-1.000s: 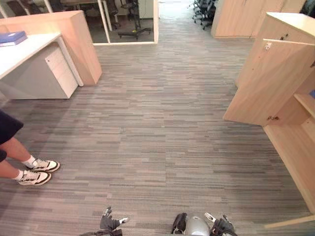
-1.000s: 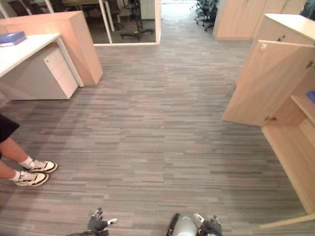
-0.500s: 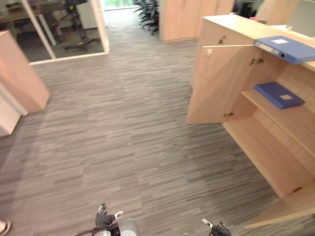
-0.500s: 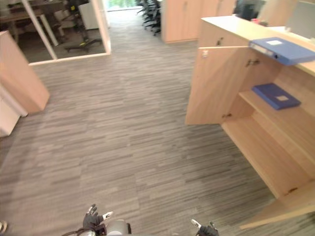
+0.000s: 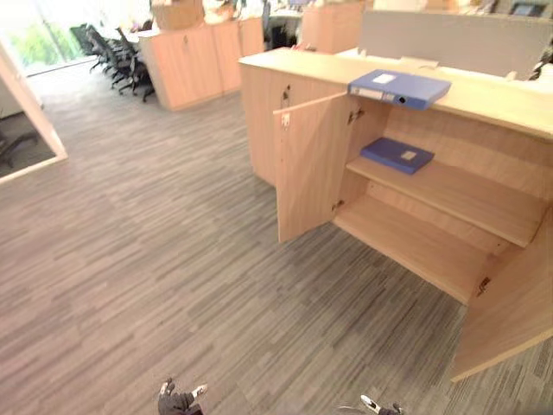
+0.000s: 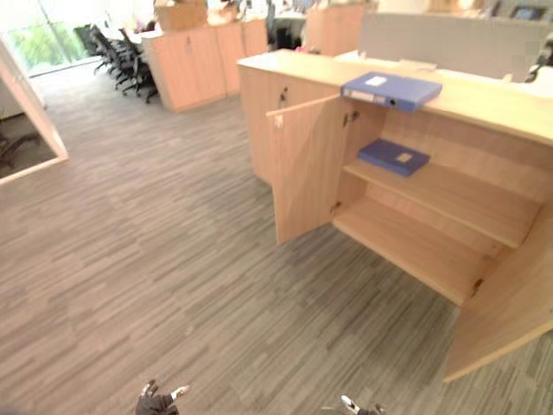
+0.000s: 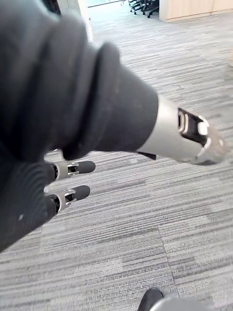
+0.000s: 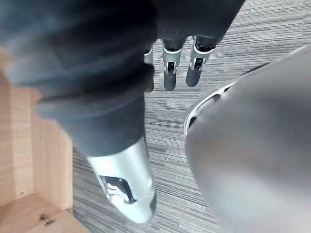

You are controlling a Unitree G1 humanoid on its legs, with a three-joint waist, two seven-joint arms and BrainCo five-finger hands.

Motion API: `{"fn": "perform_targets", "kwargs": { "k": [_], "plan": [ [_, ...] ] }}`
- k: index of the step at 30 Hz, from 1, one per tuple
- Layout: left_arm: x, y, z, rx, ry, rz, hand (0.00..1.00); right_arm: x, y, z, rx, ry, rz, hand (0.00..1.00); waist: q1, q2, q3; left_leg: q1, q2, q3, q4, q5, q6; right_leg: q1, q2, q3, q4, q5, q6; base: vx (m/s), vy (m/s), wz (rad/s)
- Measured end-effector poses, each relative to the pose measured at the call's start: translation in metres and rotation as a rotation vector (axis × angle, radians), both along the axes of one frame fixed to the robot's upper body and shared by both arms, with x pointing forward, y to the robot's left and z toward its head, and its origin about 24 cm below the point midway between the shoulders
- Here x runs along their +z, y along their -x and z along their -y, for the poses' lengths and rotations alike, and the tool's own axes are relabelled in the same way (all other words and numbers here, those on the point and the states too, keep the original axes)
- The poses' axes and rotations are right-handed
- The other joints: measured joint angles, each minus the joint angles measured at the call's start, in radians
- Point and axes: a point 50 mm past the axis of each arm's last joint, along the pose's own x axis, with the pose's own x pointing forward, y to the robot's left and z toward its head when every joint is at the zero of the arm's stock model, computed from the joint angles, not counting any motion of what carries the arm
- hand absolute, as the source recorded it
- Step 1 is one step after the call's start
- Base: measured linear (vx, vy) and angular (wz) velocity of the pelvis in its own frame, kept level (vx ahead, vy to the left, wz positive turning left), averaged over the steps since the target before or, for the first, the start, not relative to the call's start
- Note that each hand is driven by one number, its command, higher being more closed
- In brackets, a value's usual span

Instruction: Walk over to the cabinet, pick up the folder, carry it to the office cabinet, place the folder inside the office cabinet, then close the office cabinet door

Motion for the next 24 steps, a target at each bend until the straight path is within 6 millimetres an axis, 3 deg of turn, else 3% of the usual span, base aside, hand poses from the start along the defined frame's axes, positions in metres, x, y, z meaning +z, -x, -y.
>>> {"fn": "perform_targets", "kwargs": {
  "k": [1,2,4,6,7,8,11,13,15,17,19,20,23,24],
  "plan": [
    [0.000,0.000,0.000,-0.003,-0.001,-0.002,0.00,0.000,-0.001,0.000,0.004,0.001,0.004,0.00,-0.001,0.000,0.001,0.006,0.003,0.006,-0.008,0.000,0.000,-0.006,0.005,-0.016,-0.008,-0.007,0.012,0.10,0.164,-0.63],
    [0.000,0.000,-0.002,-0.022,-0.003,-0.005,0.00,0.001,-0.005,0.000,0.024,0.004,0.017,0.00,-0.002,0.003,0.004,0.019,0.023,0.037,-0.027,-0.002,0.002,-0.039,0.048,-0.065,-0.055,-0.024,0.041,0.09,0.085,-0.58],
    [0.000,-0.006,-0.003,-0.035,0.000,0.001,0.00,0.003,-0.015,0.000,0.045,0.010,0.042,0.00,-0.014,0.008,0.042,0.048,0.056,0.080,-0.045,-0.025,0.003,-0.074,0.124,-0.144,-0.177,-0.025,0.043,0.16,0.031,-0.75],
    [0.001,-0.014,-0.001,-0.041,0.008,0.015,0.00,0.004,-0.020,0.000,0.074,0.019,0.055,0.00,-0.018,0.005,0.071,0.074,0.064,0.109,-0.050,-0.055,-0.008,-0.107,0.157,-0.176,-0.252,-0.015,0.028,0.18,-0.048,-0.54],
    [0.000,-0.019,0.005,-0.057,0.026,0.021,0.00,0.005,-0.022,0.001,0.080,0.024,0.057,0.00,-0.024,0.003,0.080,0.080,0.063,0.113,-0.045,-0.080,-0.024,-0.113,0.171,-0.171,-0.312,-0.001,0.006,0.19,-0.127,-0.10],
    [0.000,-0.021,0.009,-0.067,0.037,0.027,0.00,0.004,-0.018,0.002,0.074,0.024,0.042,0.00,-0.032,0.003,0.081,0.090,0.061,0.105,-0.042,-0.099,-0.031,-0.103,0.170,-0.172,-0.329,0.054,-0.034,0.29,-0.181,0.09],
    [0.000,-0.031,0.026,-0.081,0.081,0.047,0.00,0.007,-0.021,0.012,0.076,0.049,0.043,0.00,-0.033,0.045,0.067,0.095,0.119,0.075,-0.032,-0.121,-0.032,-0.089,0.231,-0.211,-0.325,-0.013,-0.043,0.37,-0.181,0.17],
    [0.001,-0.032,0.024,-0.072,0.084,0.056,0.00,0.006,-0.024,0.005,0.081,0.034,0.055,0.00,-0.034,0.046,0.071,0.083,0.172,0.064,0.073,-0.127,-0.043,-0.021,0.281,-0.236,-0.369,-0.032,-0.058,0.43,-0.256,0.15],
    [0.003,-0.036,0.021,-0.062,0.076,0.075,0.00,0.006,-0.021,0.003,0.081,0.029,0.055,0.00,-0.035,0.044,0.071,0.001,0.227,0.039,0.325,-0.141,-0.067,0.072,0.329,-0.255,-0.453,-0.032,-0.060,0.41,-0.244,0.11],
    [0.005,-0.036,0.016,-0.041,0.068,0.088,0.00,0.006,-0.021,-0.001,0.101,0.020,0.056,0.00,-0.032,0.046,0.069,-0.139,0.266,0.009,0.693,-0.123,-0.129,0.159,0.384,-0.230,-0.537,-0.030,-0.060,0.45,-0.121,-0.32],
    [0.007,-0.037,0.013,-0.024,0.058,0.102,0.00,0.005,-0.022,-0.005,0.105,0.007,0.056,0.00,-0.020,0.048,0.069,-0.217,0.269,0.017,0.849,-0.126,-0.124,0.217,0.411,-0.188,-0.591,-0.025,-0.062,0.37,0.044,-0.76],
    [0.008,-0.035,0.010,-0.016,0.052,0.103,0.00,0.005,-0.026,-0.008,0.133,0.001,0.062,0.00,-0.007,0.041,0.074,-0.263,0.264,0.025,0.889,-0.138,-0.103,0.254,0.422,-0.141,-0.624,-0.021,-0.059,0.35,0.087,-0.97],
    [0.006,-0.027,0.008,0.007,0.053,0.089,0.00,0.005,-0.029,-0.012,0.166,0.000,0.064,0.00,0.023,0.034,0.080,-0.347,0.246,0.018,0.806,-0.182,-0.043,0.327,0.402,-0.015,-0.654,-0.015,-0.050,0.26,0.140,-1.25],
    [0.007,-0.027,0.007,0.014,0.048,0.091,0.00,0.005,-0.030,-0.013,0.173,0.000,0.065,0.00,0.027,0.033,0.080,-0.360,0.242,0.010,0.767,-0.193,-0.042,0.340,0.392,0.010,-0.657,-0.015,-0.049,0.27,0.229,-1.22]
  ]
}}
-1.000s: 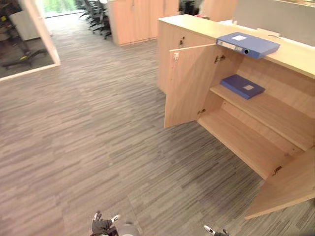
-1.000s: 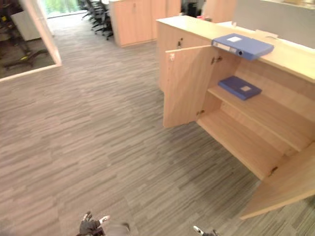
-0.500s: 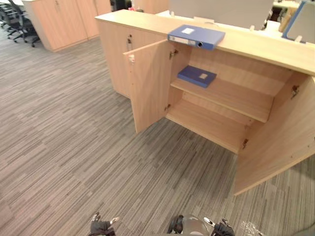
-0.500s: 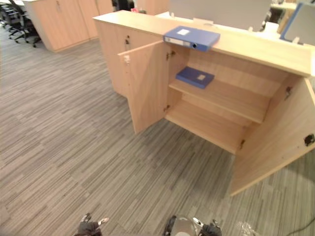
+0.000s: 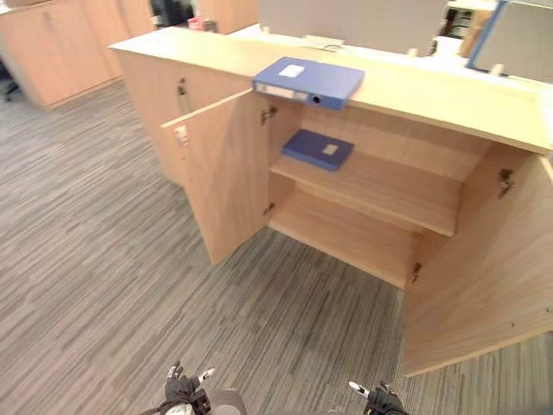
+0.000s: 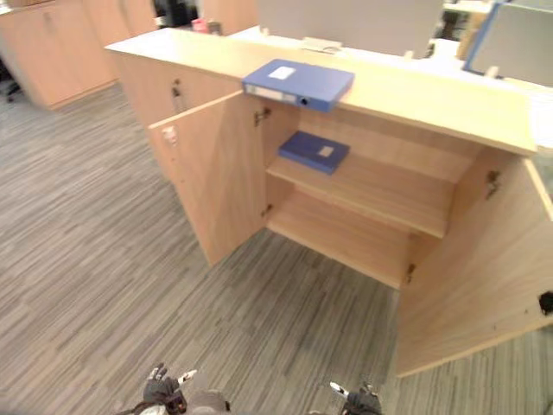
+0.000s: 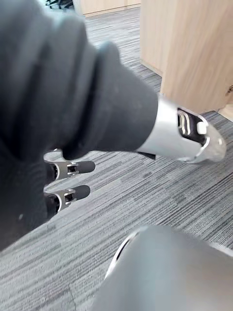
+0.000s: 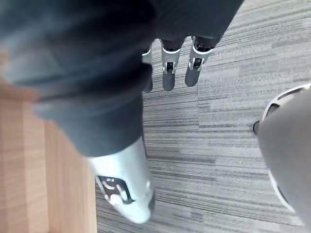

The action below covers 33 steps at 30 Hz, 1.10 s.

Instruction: Walk over to the cabinet, pick up the folder, carry it to the office cabinet, place the folder inside the office cabinet, then close the office cabinet door

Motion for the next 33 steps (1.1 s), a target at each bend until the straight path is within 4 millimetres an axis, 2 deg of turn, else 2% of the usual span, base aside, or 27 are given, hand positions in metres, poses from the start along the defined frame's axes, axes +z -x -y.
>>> {"fn": "perform_targets", "kwargs": {
  "k": [1,2,3,4,5,6,8,9,11,12,14,15,18,19,21,22,23,24,25,26,28,30,32,33],
  "plan": [
    [0.001,0.000,-0.001,0.010,-0.002,0.006,0.00,0.000,-0.002,-0.002,0.017,0.002,0.003,0.00,0.007,-0.005,0.003,-0.023,-0.015,-0.037,-0.107,-0.002,-0.002,0.020,-0.027,0.032,-0.003,0.001,0.009,0.30,0.315,-1.13],
    [0.002,-0.001,-0.002,0.032,0.000,0.017,0.00,0.001,-0.004,-0.004,0.045,0.004,0.006,0.00,0.011,-0.010,0.002,-0.031,-0.030,-0.085,-0.250,0.017,-0.003,0.033,-0.054,0.053,-0.011,-0.002,0.039,0.30,0.363,-1.22],
    [0.002,0.000,-0.003,0.056,0.006,0.022,0.00,0.001,-0.004,-0.005,0.061,0.007,0.007,0.00,0.011,-0.008,-0.005,-0.048,-0.041,-0.146,-0.371,0.094,0.003,0.050,-0.072,0.069,-0.031,-0.016,0.097,0.33,0.441,-0.87],
    [0.001,0.002,-0.003,0.062,0.009,0.019,0.00,0.001,-0.004,-0.003,0.068,0.014,0.006,0.00,0.010,0.003,-0.013,-0.062,-0.042,-0.178,-0.410,0.175,-0.008,0.054,-0.074,0.076,-0.035,-0.024,0.120,0.32,0.418,-0.58],
    [0.001,0.005,-0.007,0.100,0.014,0.020,0.00,-0.001,0.002,-0.006,0.069,0.005,-0.013,0.00,0.008,-0.012,-0.029,-0.063,-0.074,-0.188,-0.397,0.216,-0.088,0.055,-0.103,0.097,-0.030,-0.034,0.139,0.35,0.418,-0.23],
    [0.002,0.005,-0.012,0.135,0.005,0.034,0.00,-0.003,0.008,-0.016,0.071,-0.018,-0.027,0.00,0.008,-0.066,-0.052,-0.063,-0.114,-0.166,-0.414,0.207,-0.072,0.044,-0.156,0.098,-0.028,-0.017,0.159,0.33,0.386,-0.17],
    [0.002,0.008,-0.015,0.166,0.006,0.037,0.00,-0.005,0.010,-0.024,0.074,-0.036,-0.035,0.00,0.018,-0.080,-0.064,-0.054,-0.134,-0.126,-0.421,0.194,-0.051,0.026,-0.199,0.108,-0.020,0.009,0.171,0.31,0.417,-0.43],
    [-0.001,0.013,-0.013,0.182,0.023,0.014,0.00,-0.003,0.005,-0.022,0.083,-0.031,-0.020,0.00,0.036,-0.070,-0.070,-0.017,-0.147,-0.069,-0.449,0.178,-0.029,-0.009,-0.232,0.128,0.027,0.055,0.181,0.28,0.472,-0.93],
    [-0.003,0.016,-0.009,0.196,0.036,0.010,0.00,-0.002,-0.002,-0.021,0.104,-0.022,-0.005,0.00,0.045,-0.061,-0.069,0.057,-0.166,-0.001,-0.520,0.184,-0.009,-0.083,-0.282,0.157,0.169,0.081,0.166,0.21,0.377,-1.02],
    [-0.005,0.018,-0.006,0.182,0.044,-0.005,0.00,0.001,-0.008,-0.021,0.130,-0.015,0.019,0.00,0.044,-0.047,-0.069,0.127,-0.192,0.052,-0.587,0.193,0.010,-0.192,-0.330,0.202,0.370,0.115,0.120,0.12,0.258,-0.84],
    [-0.006,0.016,-0.005,0.165,0.048,-0.011,0.00,0.002,-0.011,-0.020,0.138,-0.011,0.035,0.00,0.034,-0.045,-0.071,0.197,-0.218,0.088,-0.644,0.197,0.020,-0.281,-0.365,0.206,0.556,0.137,0.078,0.14,0.269,-0.55],
    [-0.006,0.014,-0.004,0.147,0.049,-0.011,0.00,0.003,-0.013,-0.020,0.140,-0.008,0.044,0.00,0.022,-0.043,-0.072,0.232,-0.224,0.091,-0.672,0.196,0.031,-0.309,-0.364,0.176,0.605,0.130,0.089,0.13,0.174,-0.20],
    [-0.006,0.012,-0.001,0.122,0.054,-0.009,0.00,0.005,-0.016,-0.019,0.145,0.000,0.065,0.00,0.001,-0.035,-0.075,0.274,-0.212,0.085,-0.718,0.190,0.044,-0.341,-0.323,0.103,0.555,0.072,0.117,0.12,0.034,-0.02],
    [-0.006,0.011,0.001,0.112,0.055,-0.012,0.00,0.005,-0.018,-0.018,0.148,0.003,0.069,0.00,-0.007,-0.029,-0.074,0.286,-0.199,0.075,-0.729,0.188,0.043,-0.358,-0.288,0.082,0.494,0.040,0.120,0.17,-0.084,0.10],
    [-0.007,0.011,0.004,0.107,0.064,-0.013,0.00,0.006,-0.021,-0.014,0.153,0.016,0.076,0.00,-0.016,-0.013,-0.064,0.300,-0.164,0.062,-0.735,0.176,0.029,-0.376,-0.225,0.082,0.388,0.030,0.121,0.21,-0.177,0.18],
    [-0.007,0.011,0.004,0.104,0.067,-0.017,0.00,0.006,-0.020,-0.011,0.155,0.023,0.069,0.00,-0.020,-0.011,-0.061,0.315,-0.148,0.046,-0.742,0.168,0.016,-0.371,-0.193,0.090,0.289,0.039,0.117,0.22,-0.269,0.36],
    [-0.007,0.011,0.002,0.101,0.068,-0.011,0.00,0.004,-0.014,-0.011,0.163,0.026,0.050,0.00,-0.023,-0.022,-0.059,0.332,-0.151,0.025,-0.743,0.155,-0.005,-0.355,-0.185,0.105,0.213,0.110,0.114,0.20,-0.260,0.45],
    [-0.009,0.012,0.008,0.105,0.092,-0.018,0.00,0.004,-0.010,-0.004,0.170,0.041,0.031,0.00,-0.025,-0.019,-0.059,0.344,-0.143,0.005,-0.745,0.149,-0.010,-0.336,-0.178,0.085,0.219,0.097,0.111,0.22,-0.264,0.50],
    [-0.011,0.014,0.011,0.094,0.116,-0.028,0.00,0.002,-0.002,0.004,0.178,0.060,-0.004,0.00,-0.025,0.011,-0.072,0.346,-0.124,-0.034,-0.756,0.143,-0.007,-0.331,-0.158,0.059,0.217,0.063,0.104,0.27,-0.253,0.40],
    [-0.012,0.015,0.010,0.113,0.130,-0.023,0.00,0.002,-0.003,0.006,0.177,0.066,-0.004,0.00,-0.027,0.025,-0.073,0.351,-0.101,-0.049,-0.762,0.145,-0.013,-0.329,-0.136,0.040,0.222,0.041,0.093,0.34,-0.302,0.36],
    [-0.012,0.017,0.009,0.140,0.144,-0.019,0.00,0.002,-0.002,0.006,0.178,0.066,-0.008,0.00,-0.026,0.028,-0.073,0.350,-0.071,-0.076,-0.754,0.145,-0.015,-0.305,-0.109,0.015,0.218,0.019,0.075,0.24,-0.217,0.25],
    [-0.014,0.022,0.007,0.181,0.165,-0.023,0.00,0.001,-0.002,0.003,0.178,0.055,-0.018,0.00,-0.029,0.027,-0.063,0.307,-0.031,-0.103,-0.588,0.120,-0.047,-0.229,-0.078,-0.024,0.170,0.001,0.064,0.26,-0.241,0.38],
    [-0.015,0.029,0.004,0.226,0.179,-0.036,0.00,0.000,0.001,0.003,0.175,0.053,-0.028,0.00,-0.017,0.025,-0.052,0.136,0.014,-0.108,-0.155,0.124,-0.082,-0.124,-0.045,-0.042,0.099,-0.004,0.055,0.29,-0.184,0.20],
    [-0.015,0.032,0.004,0.234,0.179,-0.040,0.00,0.000,0.001,0.003,0.174,0.055,-0.032,0.00,-0.014,0.029,-0.049,0.101,0.026,-0.105,-0.057,0.123,-0.082,-0.103,-0.039,-0.043,0.087,-0.006,0.053,0.23,-0.069,-0.08]
  ]
}}
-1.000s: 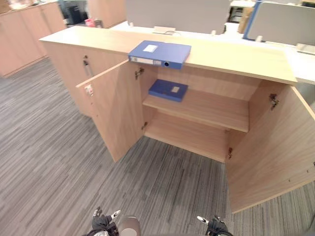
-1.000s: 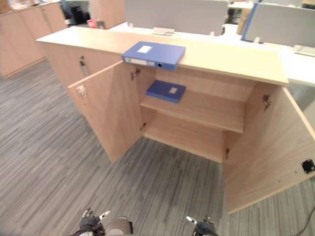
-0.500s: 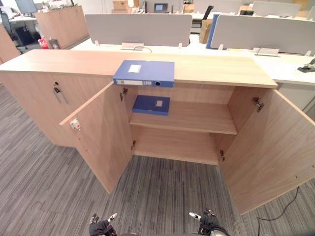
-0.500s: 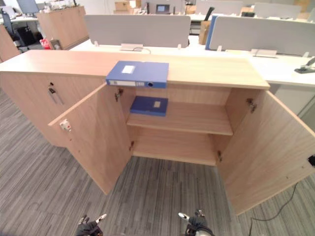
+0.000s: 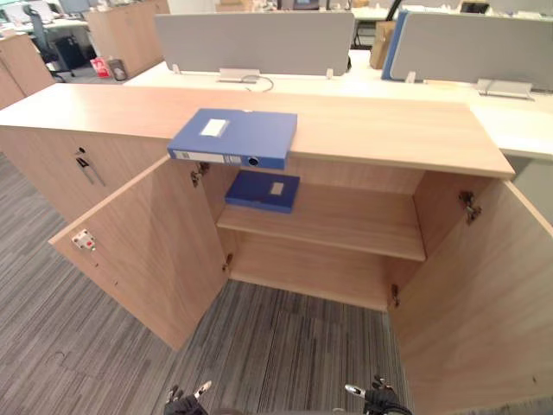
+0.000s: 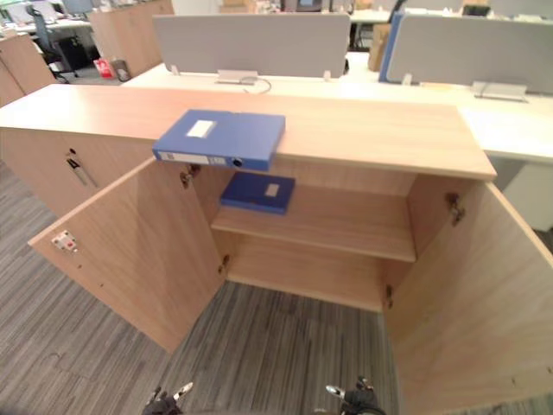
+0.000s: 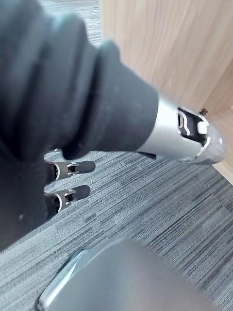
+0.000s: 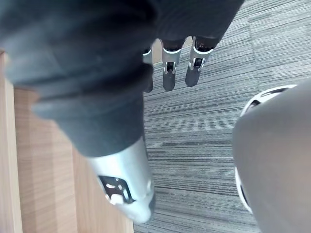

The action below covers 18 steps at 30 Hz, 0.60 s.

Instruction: Walk over to the cabinet, pick up the folder, carry it to the office cabinet, place the folder inside the office cabinet, then close the office cabinet door

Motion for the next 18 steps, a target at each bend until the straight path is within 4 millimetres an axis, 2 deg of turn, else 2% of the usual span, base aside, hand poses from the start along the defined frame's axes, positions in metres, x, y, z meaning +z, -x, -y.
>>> {"fn": "perform_targets", "kwargs": {
  "k": [1,2,3,4,5,7,8,9,10,11,13,15,18],
  "plan": [
    [0.000,0.005,-0.002,0.021,0.000,-0.006,0.00,0.000,0.001,0.000,-0.004,0.003,-0.006,0.00,0.003,0.003,0.001,-0.060,0.005,0.014,0.137,-0.003,0.005,0.043,0.005,0.001,-0.029,-0.001,-0.001,0.17,0.004,-0.10],
    [0.000,0.006,-0.003,0.026,-0.002,-0.004,0.00,0.000,0.002,0.000,-0.007,0.002,-0.008,0.00,0.006,0.002,0.001,-0.086,0.003,0.027,0.171,-0.006,0.010,0.063,0.006,0.001,-0.046,-0.001,-0.001,0.34,0.057,-0.17],
    [0.001,0.003,-0.004,0.021,-0.006,0.008,0.00,-0.001,0.002,0.000,-0.009,0.001,-0.012,0.00,0.013,0.001,0.005,-0.146,-0.005,0.068,0.165,-0.025,0.037,0.100,-0.001,0.008,-0.081,0.003,0.006,0.32,0.093,-0.18],
    [0.002,0.002,-0.004,0.021,-0.007,0.013,0.00,-0.001,0.002,0.000,-0.011,0.001,-0.013,0.00,0.017,-0.001,0.009,-0.152,-0.009,0.091,0.131,-0.036,0.044,0.111,-0.010,0.013,-0.084,0.005,0.009,0.29,0.119,-0.23],
    [0.002,0.001,-0.004,0.021,-0.007,0.016,0.00,-0.001,0.002,-0.001,-0.015,0.001,-0.015,0.00,0.022,-0.003,0.011,-0.157,-0.015,0.107,0.089,-0.045,0.046,0.121,-0.021,0.018,-0.085,0.006,0.010,0.32,0.202,-0.32],
    [0.003,-0.001,-0.005,0.024,-0.010,0.029,0.00,-0.001,0.002,-0.002,-0.019,-0.001,-0.017,0.00,0.027,-0.012,0.018,-0.158,-0.063,0.139,-0.160,-0.043,0.074,0.145,-0.080,0.035,-0.077,0.007,0.021,0.32,0.240,-0.31],
    [0.003,-0.001,-0.004,0.022,-0.009,0.030,0.00,-0.001,0.002,-0.002,-0.019,-0.001,-0.016,0.00,0.027,-0.011,0.018,-0.155,-0.073,0.137,-0.241,-0.009,0.091,0.149,-0.094,0.038,-0.075,0.006,0.034,0.29,0.283,-0.26],
    [0.003,0.000,-0.004,0.022,-0.005,0.028,0.00,-0.001,0.001,-0.002,-0.017,0.001,-0.014,0.00,0.033,-0.012,0.019,-0.133,-0.089,0.135,-0.375,0.124,0.086,0.158,-0.117,0.062,-0.071,-0.011,0.093,0.29,0.291,-0.25],
    [0.004,-0.001,-0.008,0.034,-0.015,0.034,0.00,-0.001,0.000,-0.005,-0.016,-0.008,-0.012,0.00,0.039,-0.028,0.018,-0.121,-0.114,0.144,-0.390,0.123,0.089,0.158,-0.140,0.076,-0.076,-0.012,0.097,0.34,0.351,-0.22],
    [0.006,-0.005,-0.011,0.041,-0.027,0.057,0.00,-0.002,-0.003,-0.016,-0.012,-0.033,-0.006,0.00,0.039,-0.055,0.017,-0.105,-0.148,0.151,-0.437,0.128,0.099,0.149,-0.162,0.095,-0.093,0.006,0.078,0.22,0.241,-0.04],
    [0.007,-0.010,-0.011,0.042,-0.027,0.072,0.00,-0.001,-0.008,-0.023,-0.012,-0.052,0.009,0.00,0.044,-0.067,0.010,-0.081,-0.179,0.172,-0.489,0.136,0.111,0.141,-0.183,0.109,-0.109,0.057,0.086,0.23,0.285,-0.12],
    [0.004,-0.003,-0.010,0.059,-0.018,0.051,0.00,-0.001,-0.012,-0.029,-0.007,-0.070,0.022,0.00,0.050,-0.066,0.002,-0.020,-0.206,0.208,-0.563,0.145,0.126,0.139,-0.213,0.135,-0.100,0.098,0.104,0.17,0.209,-0.46],
    [0.000,0.010,-0.005,0.066,-0.002,0.014,0.00,0.001,-0.015,-0.028,0.015,-0.068,0.037,0.00,0.052,-0.051,-0.014,0.074,-0.248,0.262,-0.684,0.162,0.143,0.050,-0.264,0.204,0.074,0.103,0.108,0.13,0.210,-0.52]
  ]
}}
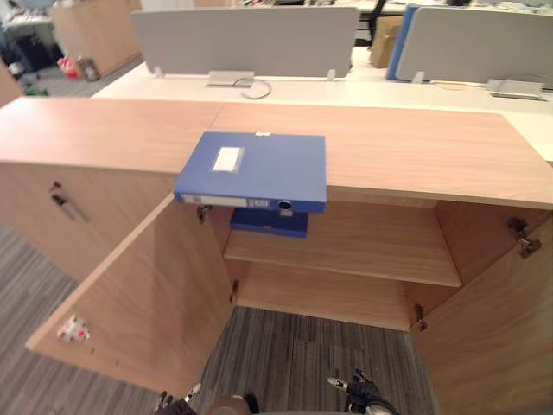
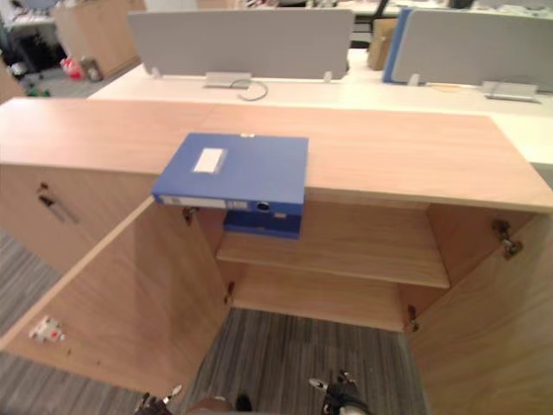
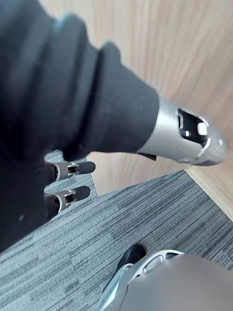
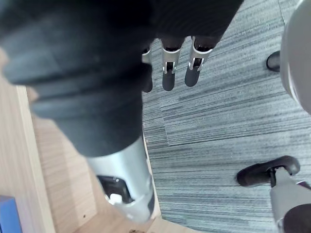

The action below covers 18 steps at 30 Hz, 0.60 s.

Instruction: Walk over to the cabinet, pick up the folder, carry it to the office cabinet, place the folder inside the office cabinet, then close the office cabinet door

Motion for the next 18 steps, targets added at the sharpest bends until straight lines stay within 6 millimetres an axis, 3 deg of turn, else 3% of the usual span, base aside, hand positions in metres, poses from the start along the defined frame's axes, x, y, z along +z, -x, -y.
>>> {"fn": "perform_targets", "kwargs": {
  "k": [3,4,6,8,9,11,13,15,18],
  "plan": [
    [-0.001,-0.003,0.003,-0.028,0.011,0.005,0.00,0.002,-0.002,0.008,0.005,0.021,0.014,0.00,-0.008,0.020,-0.003,0.068,-0.008,0.006,-0.040,-0.007,0.011,-0.148,-0.039,0.020,0.330,0.027,-0.019,0.12,0.129,-0.02],
    [0.000,-0.004,0.003,-0.035,0.009,0.007,0.00,0.003,-0.002,0.009,0.005,0.023,0.018,0.00,-0.010,0.020,-0.003,0.076,-0.007,0.002,-0.043,-0.008,0.011,-0.154,-0.039,0.010,0.340,0.013,-0.005,0.11,0.047,0.19],
    [0.000,-0.005,0.003,-0.052,0.011,0.012,0.00,0.003,-0.002,0.008,0.010,0.022,0.025,0.00,-0.022,0.021,-0.004,0.099,-0.001,-0.025,-0.057,-0.008,0.004,-0.159,-0.012,-0.016,0.276,-0.057,-0.001,0.06,-0.022,0.29],
    [0.000,-0.005,0.002,-0.041,0.014,0.023,0.00,0.003,-0.003,0.005,0.029,0.016,0.026,0.00,-0.030,0.012,-0.006,0.097,0.001,-0.045,-0.056,-0.003,-0.014,-0.150,0.029,-0.016,0.102,-0.052,-0.009,0.08,-0.175,0.39],
    [0.000,-0.004,0.003,-0.018,0.030,0.033,0.00,0.001,0.001,0.007,0.029,0.017,0.014,0.00,-0.029,0.006,-0.013,0.098,-0.001,-0.070,-0.060,0.001,-0.026,-0.111,0.038,-0.044,0.023,-0.062,0.005,0.09,-0.190,0.35],
    [0.001,-0.009,0.007,0.004,0.054,0.065,0.00,0.001,0.002,0.009,0.032,0.021,0.002,0.00,-0.027,0.019,-0.016,0.097,0.019,-0.085,-0.090,0.026,-0.050,-0.063,0.067,-0.081,-0.086,-0.062,0.011,0.11,-0.228,0.26],
    [0.008,-0.024,0.006,0.007,0.063,0.145,0.00,0.000,0.003,0.010,0.036,0.025,-0.001,0.00,-0.029,0.017,-0.014,0.102,0.041,-0.112,-0.117,0.047,-0.069,-0.035,0.103,-0.113,-0.132,-0.051,0.006,0.08,-0.240,0.34],
    [0.026,-0.051,0.004,-0.016,0.060,0.312,0.00,-0.001,0.006,0.008,0.051,0.022,-0.013,0.00,-0.020,-0.001,-0.020,0.107,0.070,-0.130,-0.148,0.065,-0.090,-0.014,0.141,-0.134,-0.171,-0.039,-0.008,0.06,-0.175,0.22],
    [0.051,-0.074,0.009,-0.067,0.057,0.473,0.00,-0.001,0.007,0.006,0.077,0.023,-0.018,0.00,-0.015,-0.011,-0.019,0.116,0.079,-0.130,-0.166,0.069,-0.093,0.003,0.156,-0.141,-0.209,-0.026,-0.013,0.03,-0.069,-0.02]
  ]
}}
